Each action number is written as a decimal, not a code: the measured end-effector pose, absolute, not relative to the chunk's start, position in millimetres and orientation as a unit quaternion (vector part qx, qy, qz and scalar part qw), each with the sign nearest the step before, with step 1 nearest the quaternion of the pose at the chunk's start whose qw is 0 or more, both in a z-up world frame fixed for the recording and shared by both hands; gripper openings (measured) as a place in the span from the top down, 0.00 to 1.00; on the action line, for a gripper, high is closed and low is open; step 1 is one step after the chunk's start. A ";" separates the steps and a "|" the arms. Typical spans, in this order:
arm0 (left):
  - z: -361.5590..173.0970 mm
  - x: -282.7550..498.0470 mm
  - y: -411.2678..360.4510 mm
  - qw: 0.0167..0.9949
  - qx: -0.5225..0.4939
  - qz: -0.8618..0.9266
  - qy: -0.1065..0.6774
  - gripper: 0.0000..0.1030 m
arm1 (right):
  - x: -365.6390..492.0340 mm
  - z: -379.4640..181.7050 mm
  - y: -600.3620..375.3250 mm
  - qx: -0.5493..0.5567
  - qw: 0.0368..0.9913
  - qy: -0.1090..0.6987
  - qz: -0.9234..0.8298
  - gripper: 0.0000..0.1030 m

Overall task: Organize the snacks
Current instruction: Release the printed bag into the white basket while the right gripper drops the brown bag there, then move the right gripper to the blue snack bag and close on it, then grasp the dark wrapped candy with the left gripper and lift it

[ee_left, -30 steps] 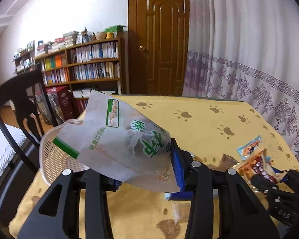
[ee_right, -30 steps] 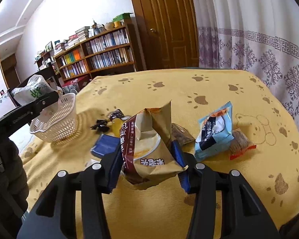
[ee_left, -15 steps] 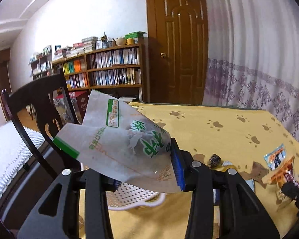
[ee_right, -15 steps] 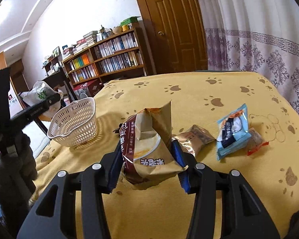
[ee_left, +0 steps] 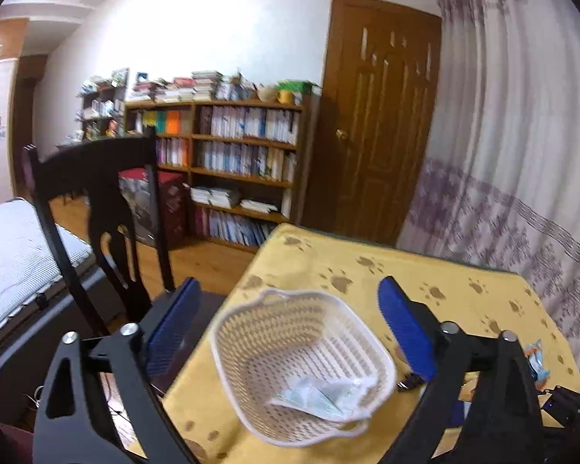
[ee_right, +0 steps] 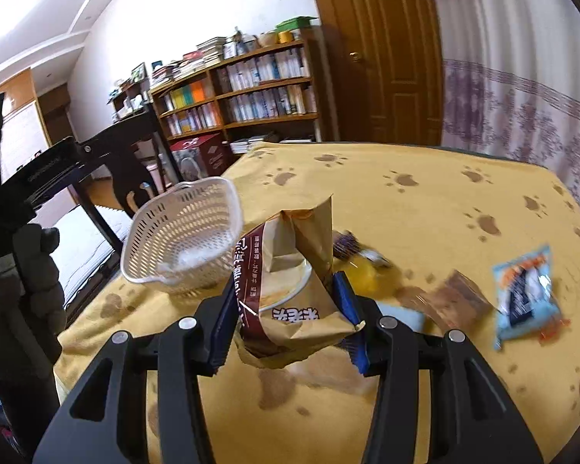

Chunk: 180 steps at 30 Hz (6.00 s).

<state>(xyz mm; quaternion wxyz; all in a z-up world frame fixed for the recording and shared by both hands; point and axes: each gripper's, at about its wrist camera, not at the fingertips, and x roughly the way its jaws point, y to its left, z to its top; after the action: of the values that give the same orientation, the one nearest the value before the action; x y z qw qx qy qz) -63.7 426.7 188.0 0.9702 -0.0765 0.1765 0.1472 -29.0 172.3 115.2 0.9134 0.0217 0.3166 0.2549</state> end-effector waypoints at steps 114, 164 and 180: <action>112.1 4.5 309.9 0.953 0.007 0.005 0.302 0.08 | -10.5 62.3 2.0 0.069 0.930 0.355 0.060 0.60; 27.4 121.1 256.4 0.903 0.015 -0.107 0.416 0.60 | -19.6 28.6 14.4 0.070 0.917 0.370 0.129 0.59; 40.5 105.1 262.8 0.921 0.013 -0.072 0.382 0.75 | -19.7 29.8 15.3 0.066 0.919 0.366 0.131 0.58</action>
<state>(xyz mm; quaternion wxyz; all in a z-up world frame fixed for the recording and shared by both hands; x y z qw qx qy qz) 105.1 262.8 40.5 0.9213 0.0130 0.3819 -0.0724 -19.7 15.3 29.8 0.9192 0.0663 0.3656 0.1308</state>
